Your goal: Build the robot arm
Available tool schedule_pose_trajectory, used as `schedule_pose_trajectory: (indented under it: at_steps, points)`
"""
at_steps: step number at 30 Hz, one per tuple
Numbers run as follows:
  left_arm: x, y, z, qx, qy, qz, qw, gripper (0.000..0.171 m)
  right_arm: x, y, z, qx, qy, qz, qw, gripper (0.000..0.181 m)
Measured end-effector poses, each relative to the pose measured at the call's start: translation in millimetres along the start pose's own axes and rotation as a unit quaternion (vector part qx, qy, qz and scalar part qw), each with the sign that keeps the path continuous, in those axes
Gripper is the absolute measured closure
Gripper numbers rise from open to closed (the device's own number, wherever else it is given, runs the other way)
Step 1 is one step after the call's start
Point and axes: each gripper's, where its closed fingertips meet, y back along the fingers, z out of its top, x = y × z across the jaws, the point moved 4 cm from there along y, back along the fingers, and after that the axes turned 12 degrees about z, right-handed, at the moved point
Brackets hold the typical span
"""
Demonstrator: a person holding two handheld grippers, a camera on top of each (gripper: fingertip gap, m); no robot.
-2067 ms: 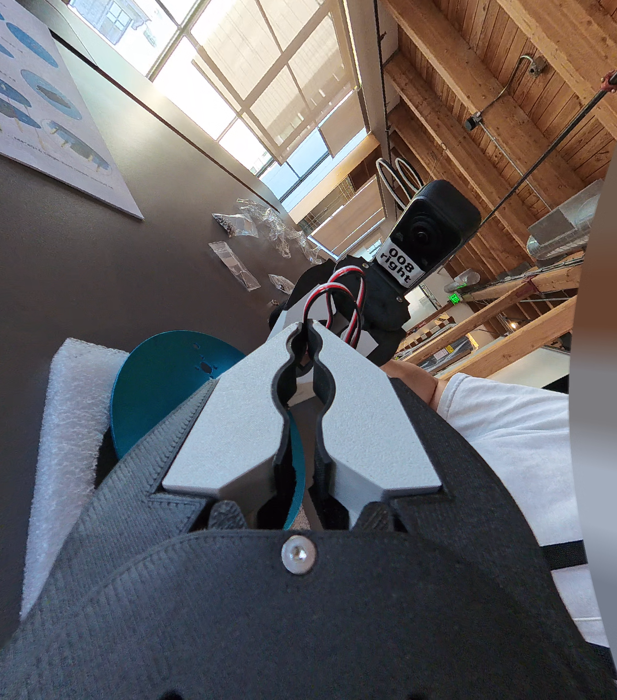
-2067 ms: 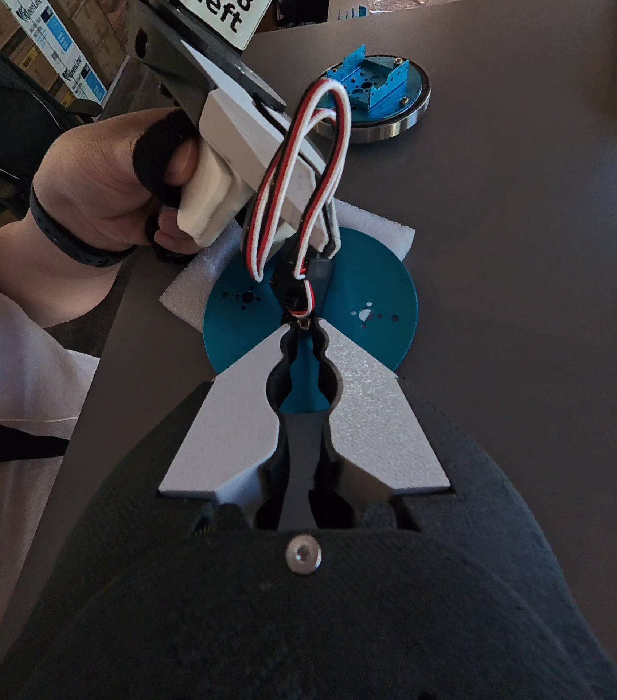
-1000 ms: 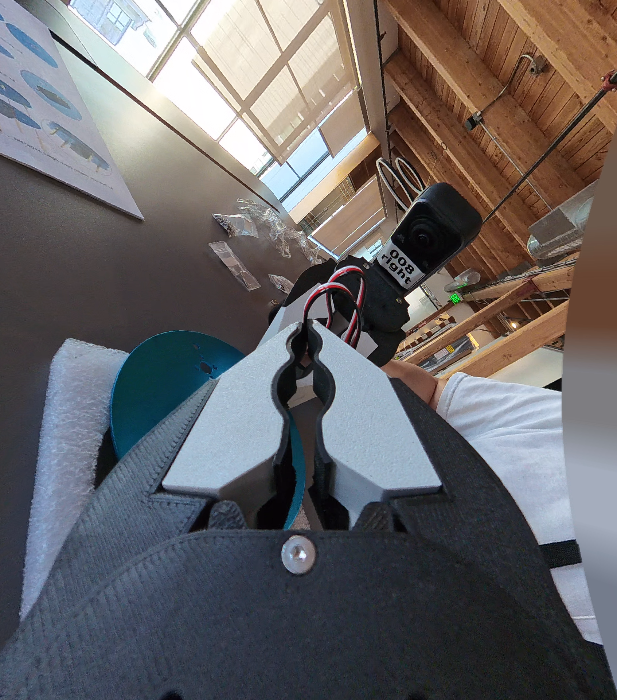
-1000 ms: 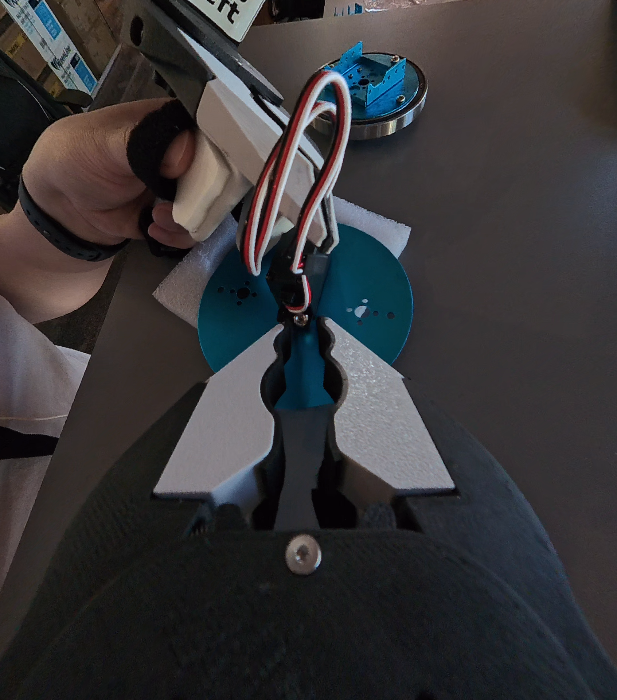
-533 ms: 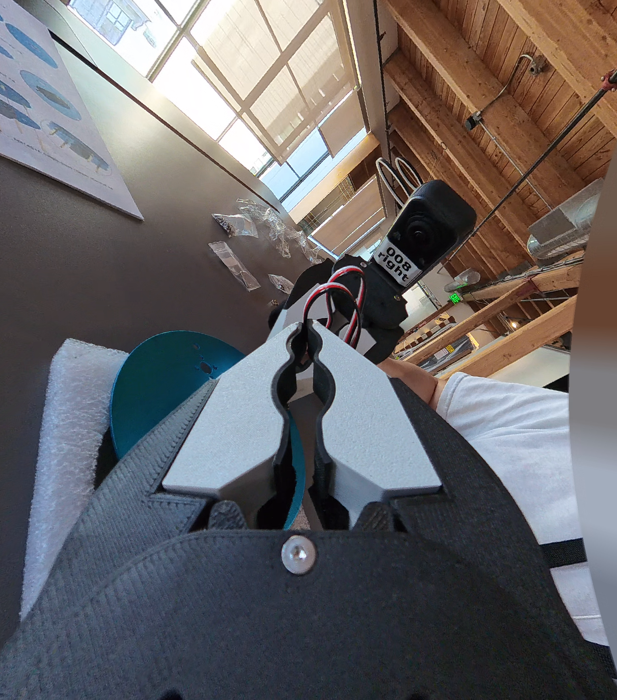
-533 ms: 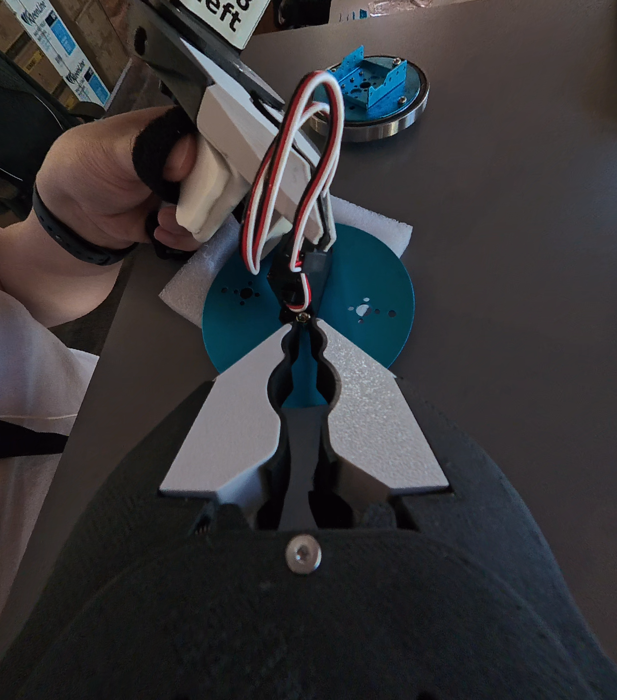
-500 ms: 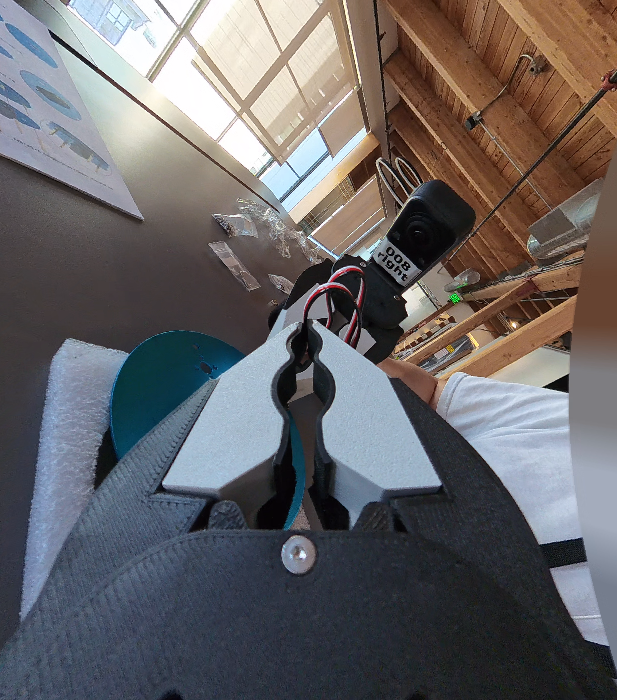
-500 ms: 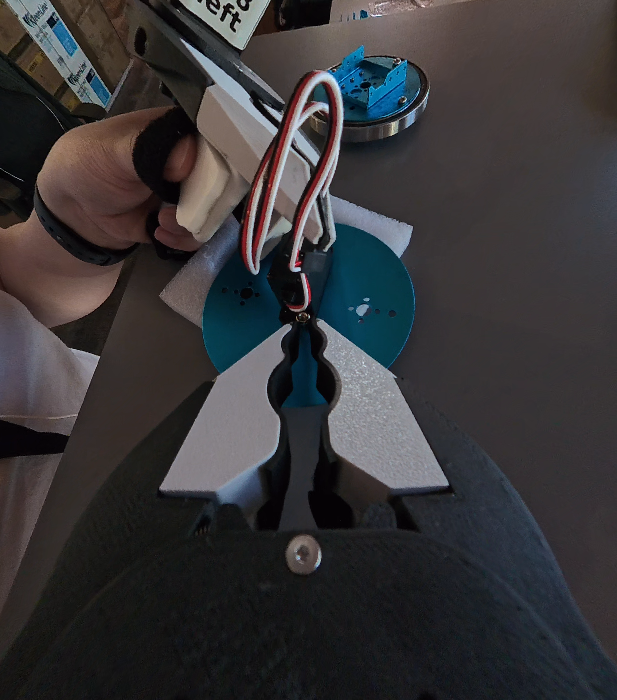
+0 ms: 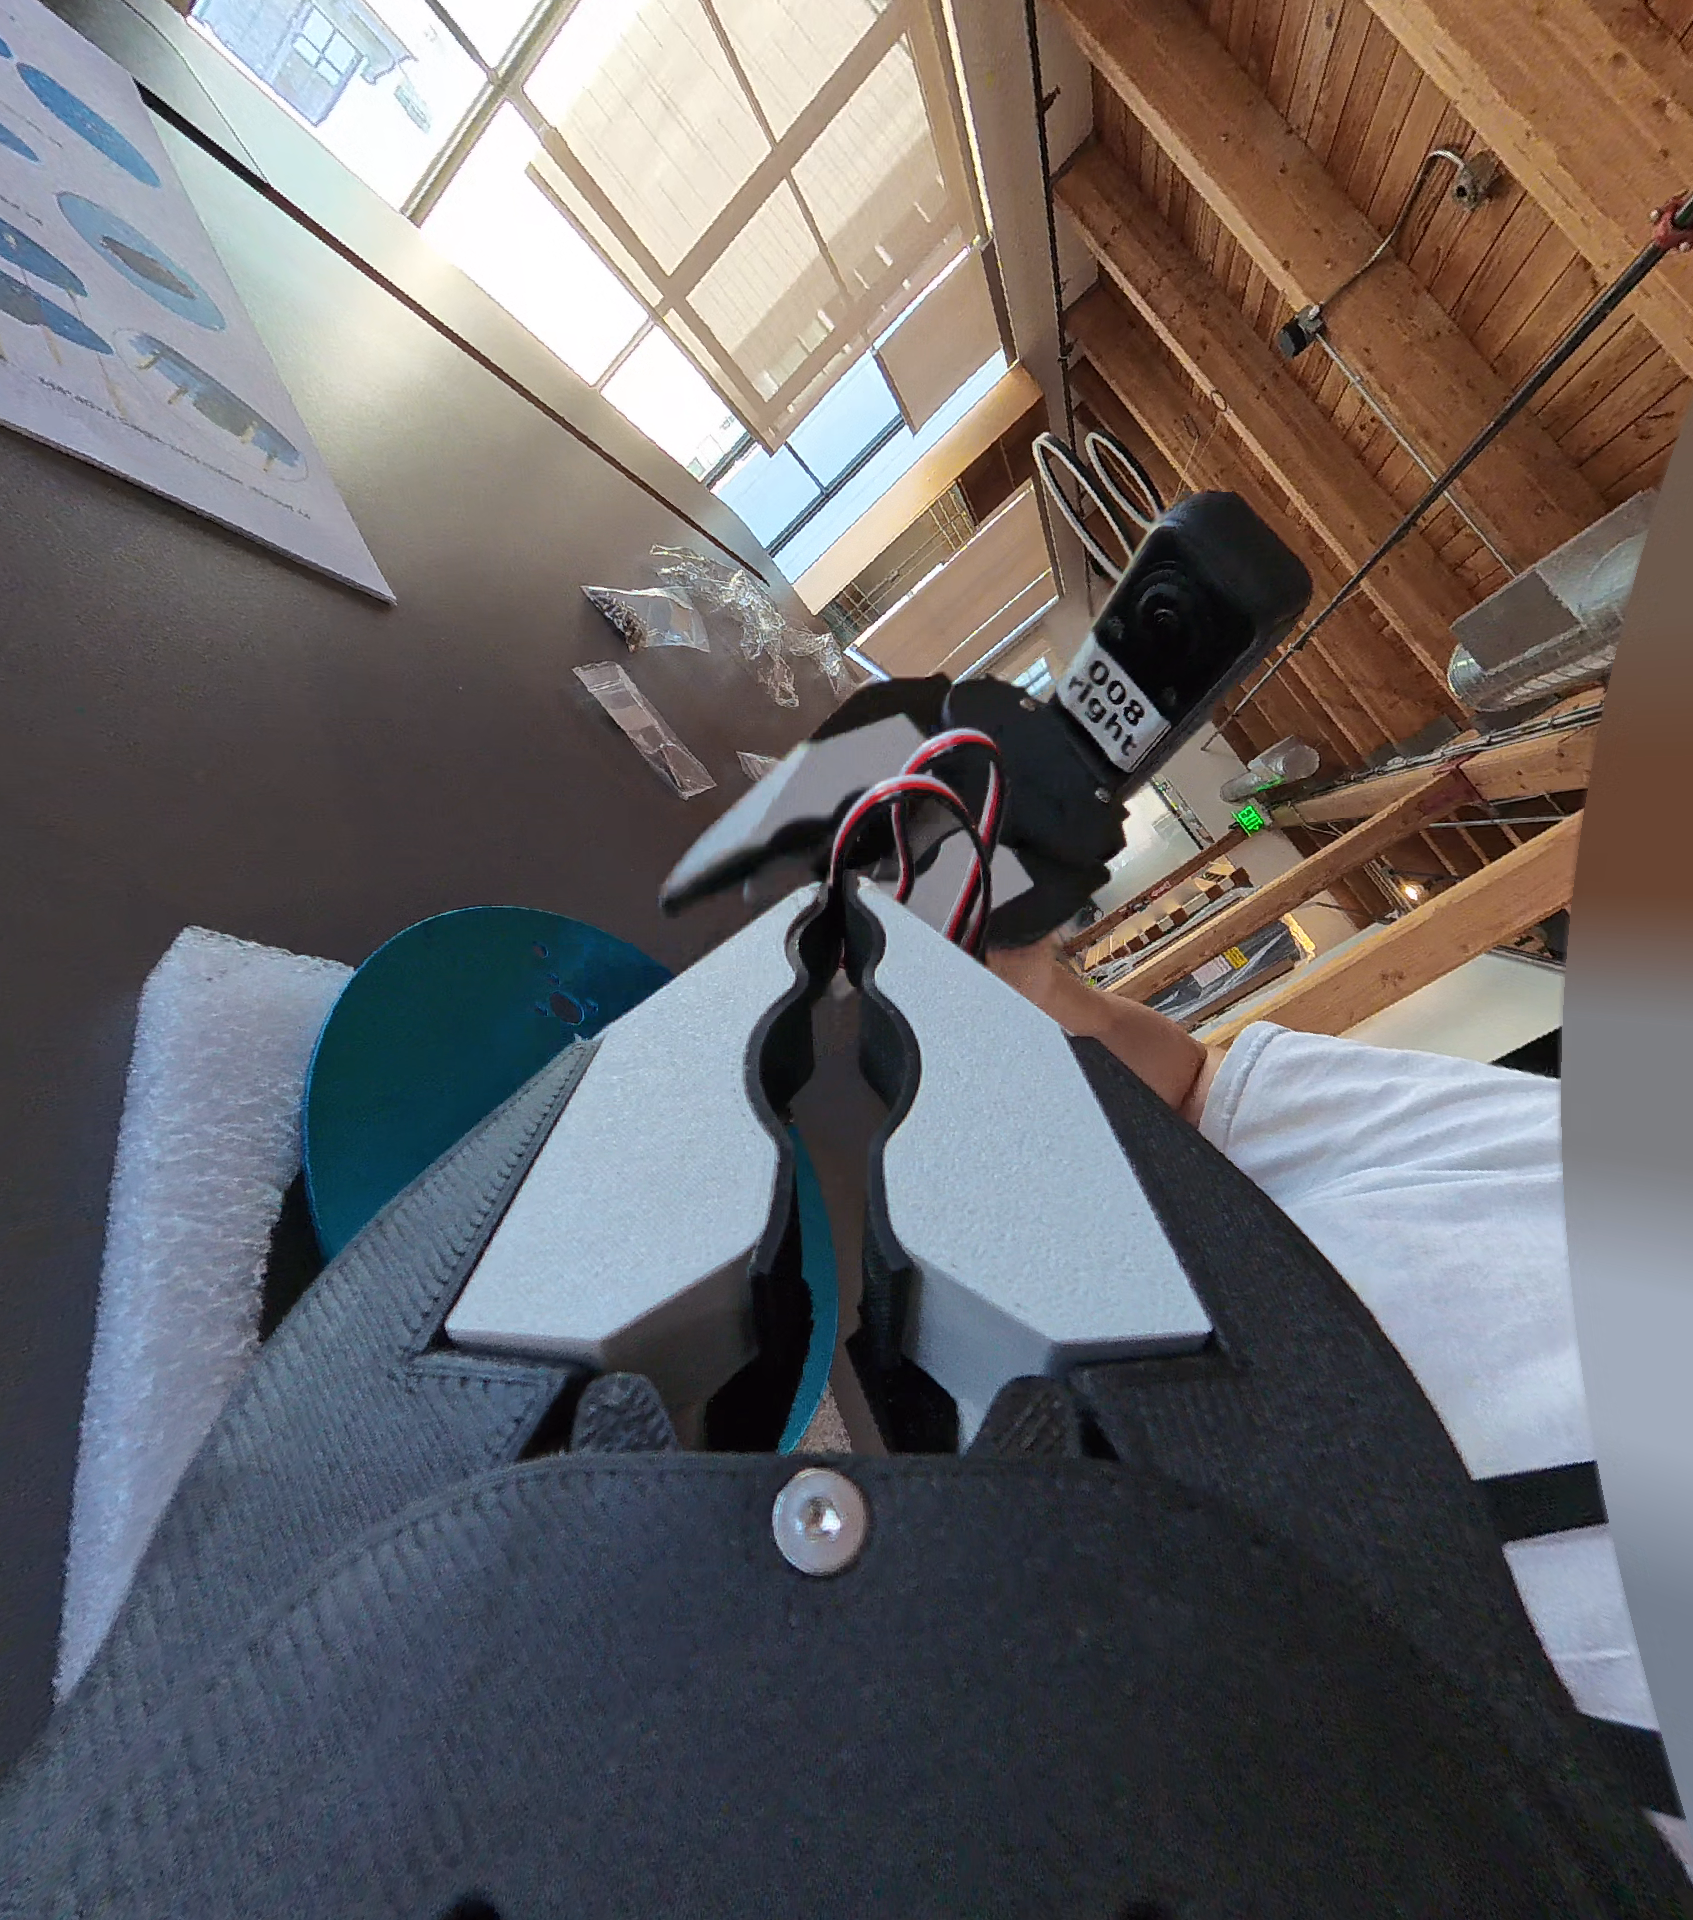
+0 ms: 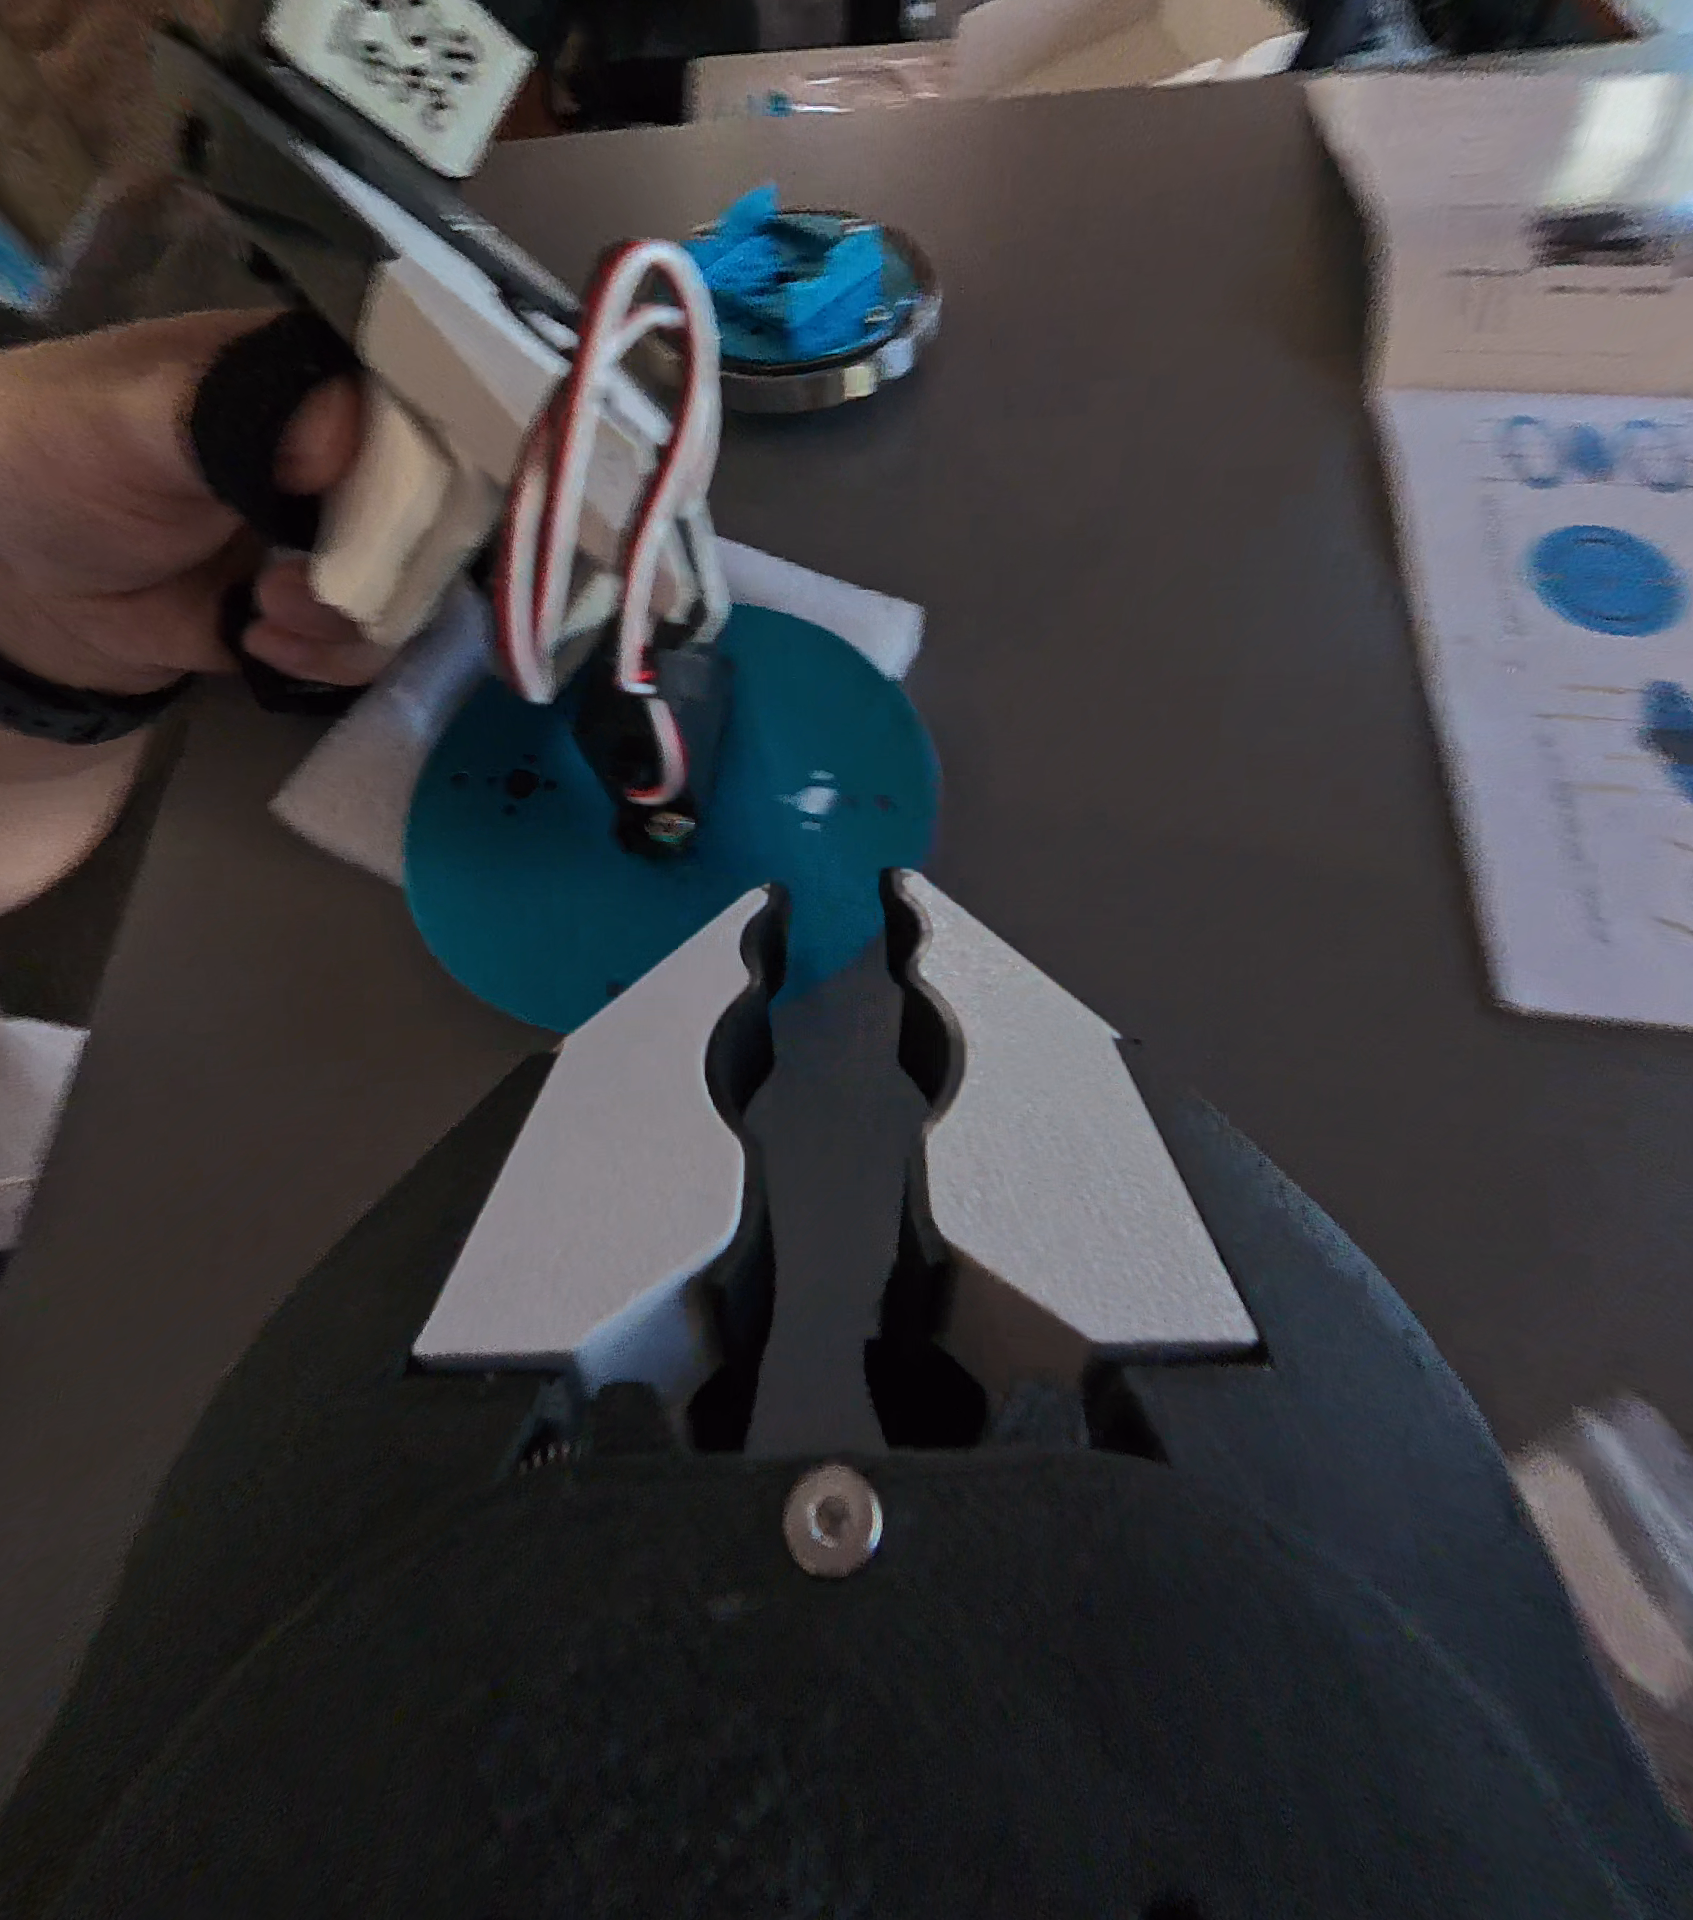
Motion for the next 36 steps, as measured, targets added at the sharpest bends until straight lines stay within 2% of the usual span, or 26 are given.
schedule_pose_trajectory:
  at_steps: [2, 4, 7, 9, 20, 36]
  points:
    - [0.1, -0.2, -0.2, 0.001, 0.000, 0.000, 1.000, 0.171, -15.9, 19.7, 4.9, -0.001, 0.023, -0.091, 0.996, 0.154]
    - [0.0, -0.2, -0.1, 0.001, -0.001, 0.000, 1.000, 0.171, -32.4, 44.4, 13.7, 0.005, 0.051, -0.204, 0.978, 0.149]
    - [-0.3, 0.0, -0.4, 0.001, -0.002, 0.000, 1.000, 0.171, -52.9, 83.4, 21.7, 0.046, 0.094, -0.370, 0.923, 0.134]
    - [-0.5, 0.1, -0.6, 0.001, -0.004, 0.000, 1.000, 0.171, -58.5, 98.4, 22.1, 0.067, 0.107, -0.423, 0.897, 0.134]
    - [-0.7, 0.2, -1.3, -0.001, -0.007, 0.004, 1.000, 0.171, -62.3, 102.9, 13.5, 0.098, 0.102, -0.447, 0.883, 0.133]
    - [-0.5, 0.1, -1.3, 0.000, -0.006, 0.003, 1.000, 0.171, -60.4, 91.4, 11.3, 0.101, 0.098, -0.426, 0.894, 0.132]
